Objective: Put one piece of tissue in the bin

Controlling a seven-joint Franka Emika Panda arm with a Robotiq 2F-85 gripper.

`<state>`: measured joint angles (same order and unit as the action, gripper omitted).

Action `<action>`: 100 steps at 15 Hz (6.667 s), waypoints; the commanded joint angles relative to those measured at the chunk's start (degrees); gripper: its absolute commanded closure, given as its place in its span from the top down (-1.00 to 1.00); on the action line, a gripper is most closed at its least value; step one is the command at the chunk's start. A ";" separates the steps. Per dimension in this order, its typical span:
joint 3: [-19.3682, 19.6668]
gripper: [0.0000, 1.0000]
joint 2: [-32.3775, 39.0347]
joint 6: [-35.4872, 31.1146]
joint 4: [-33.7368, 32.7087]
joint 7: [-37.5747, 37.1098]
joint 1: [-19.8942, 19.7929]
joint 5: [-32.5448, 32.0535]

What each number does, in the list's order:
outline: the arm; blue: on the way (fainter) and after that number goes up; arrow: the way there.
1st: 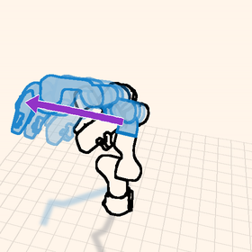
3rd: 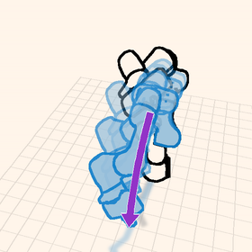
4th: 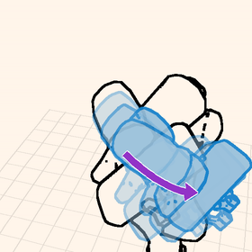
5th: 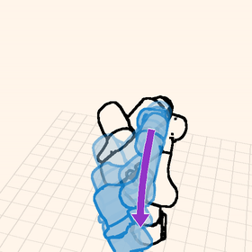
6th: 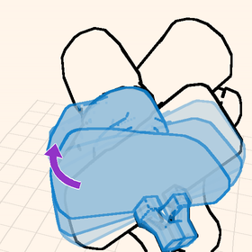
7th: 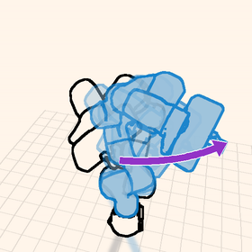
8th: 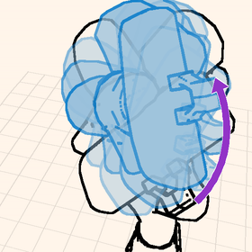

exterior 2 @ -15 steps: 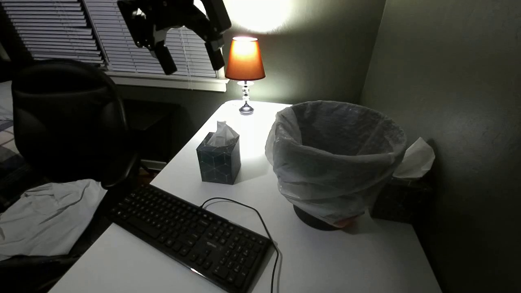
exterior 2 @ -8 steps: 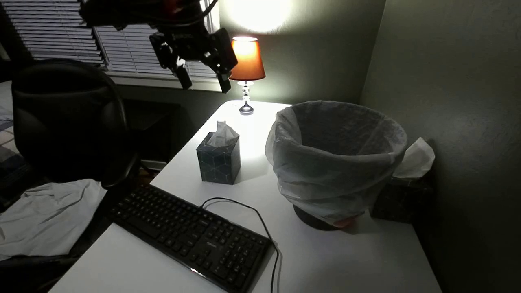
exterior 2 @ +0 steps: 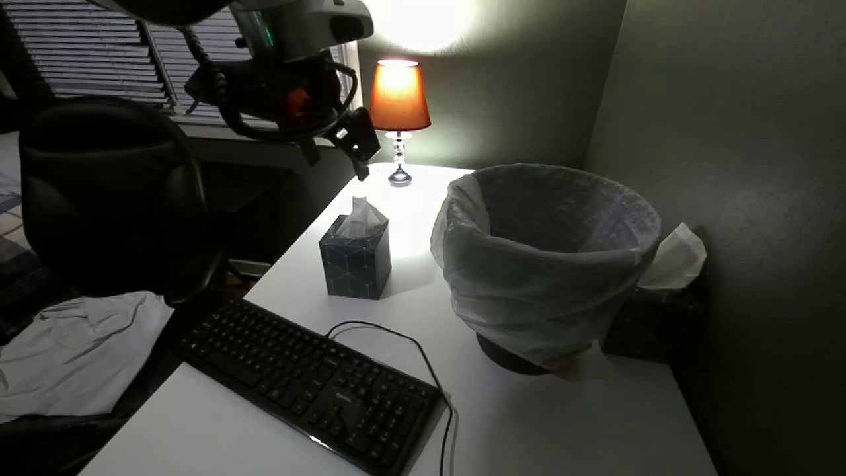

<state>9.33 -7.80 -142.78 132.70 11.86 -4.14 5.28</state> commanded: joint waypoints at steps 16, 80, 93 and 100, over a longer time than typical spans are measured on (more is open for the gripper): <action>-3.52 1.00 22.51 1.65 -17.01 -18.70 0.33 0.78; -12.06 -1.00 -9.86 -5.46 -12.57 -70.65 -19.24 -42.28; -7.89 -0.32 -5.44 -1.83 -15.97 -75.42 -17.73 -44.93; -7.23 0.72 -5.95 0.81 -17.49 -76.20 -17.47 -50.60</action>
<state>0.98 -13.49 -144.04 116.15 -62.11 -22.93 -41.73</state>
